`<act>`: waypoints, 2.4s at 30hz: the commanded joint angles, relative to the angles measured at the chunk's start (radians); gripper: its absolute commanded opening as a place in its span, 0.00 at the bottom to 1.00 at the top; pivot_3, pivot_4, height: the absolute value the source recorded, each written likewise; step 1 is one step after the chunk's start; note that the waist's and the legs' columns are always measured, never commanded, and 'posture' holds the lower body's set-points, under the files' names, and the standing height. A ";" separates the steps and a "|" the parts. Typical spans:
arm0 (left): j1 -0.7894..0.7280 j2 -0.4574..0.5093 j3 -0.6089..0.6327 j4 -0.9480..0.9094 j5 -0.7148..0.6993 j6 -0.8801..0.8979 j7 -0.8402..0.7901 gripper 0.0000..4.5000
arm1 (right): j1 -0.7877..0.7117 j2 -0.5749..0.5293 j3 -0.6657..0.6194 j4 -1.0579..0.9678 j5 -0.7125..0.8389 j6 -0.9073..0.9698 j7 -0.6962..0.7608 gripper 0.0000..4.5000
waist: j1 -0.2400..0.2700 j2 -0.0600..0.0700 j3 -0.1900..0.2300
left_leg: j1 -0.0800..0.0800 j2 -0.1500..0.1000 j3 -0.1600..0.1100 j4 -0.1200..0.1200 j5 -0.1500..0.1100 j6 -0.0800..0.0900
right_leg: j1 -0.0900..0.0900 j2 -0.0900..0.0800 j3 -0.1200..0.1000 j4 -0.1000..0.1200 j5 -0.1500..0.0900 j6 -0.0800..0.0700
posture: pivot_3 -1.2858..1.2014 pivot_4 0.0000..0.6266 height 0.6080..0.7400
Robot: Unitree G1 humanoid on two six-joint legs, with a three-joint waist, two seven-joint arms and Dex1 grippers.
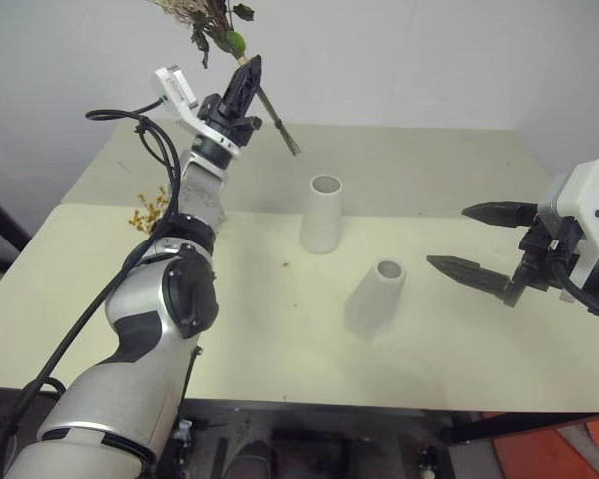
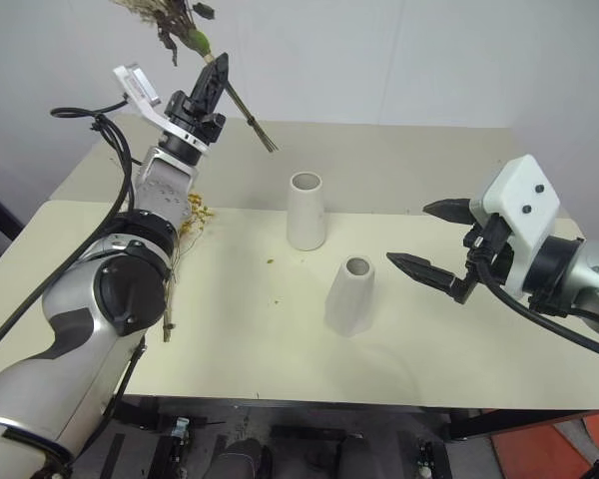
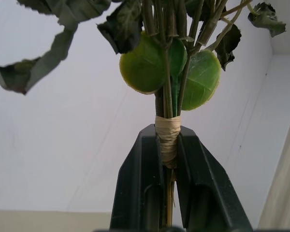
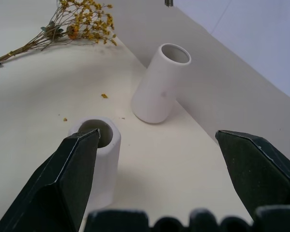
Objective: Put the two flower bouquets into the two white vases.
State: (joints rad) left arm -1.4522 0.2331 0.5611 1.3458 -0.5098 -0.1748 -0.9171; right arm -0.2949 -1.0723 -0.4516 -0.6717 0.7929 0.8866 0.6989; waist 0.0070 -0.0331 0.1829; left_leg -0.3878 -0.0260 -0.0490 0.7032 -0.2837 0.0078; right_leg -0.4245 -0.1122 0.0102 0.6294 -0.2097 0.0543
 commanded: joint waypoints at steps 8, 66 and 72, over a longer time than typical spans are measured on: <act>-0.033 -0.053 -0.013 -0.004 0.084 -0.026 0.055 0.03 | 0.025 -0.012 -0.107 -0.093 0.067 0.069 -0.080 1.00 | 0.001 0.000 0.000 | 0.000 0.000 0.000 0.000 0.000 0.000 | 0.000 0.000 0.000 0.000 0.000 0.000 | 0.52 0.24 1.00; 0.044 -0.113 -0.133 0.007 0.352 -0.047 0.069 0.19 | 0.139 -0.106 -0.298 -0.162 0.378 0.141 -0.315 1.00 | 0.004 0.000 0.000 | 0.000 0.001 0.000 0.000 0.000 0.001 | 0.001 0.000 0.000 0.000 0.000 0.000 | 0.52 0.24 1.00; 0.042 -0.110 -0.144 0.006 0.363 -0.054 0.068 0.57 | 0.140 -0.104 -0.285 -0.155 0.364 0.134 -0.313 1.00 | 0.004 0.000 0.000 | 0.001 0.000 0.000 0.000 0.000 0.001 | 0.001 0.000 0.000 0.000 0.000 0.000 | 0.52 0.24 1.00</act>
State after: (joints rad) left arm -1.4006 0.1152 0.4216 1.3657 -0.1542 -0.2132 -0.8435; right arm -0.1452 -1.1655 -0.7207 -0.8325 1.1684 1.0506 0.3916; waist 0.0112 -0.0333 0.1830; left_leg -0.3873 -0.0255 -0.0486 0.7032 -0.2839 0.0083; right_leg -0.4238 -0.1120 0.0105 0.6293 -0.2096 0.0544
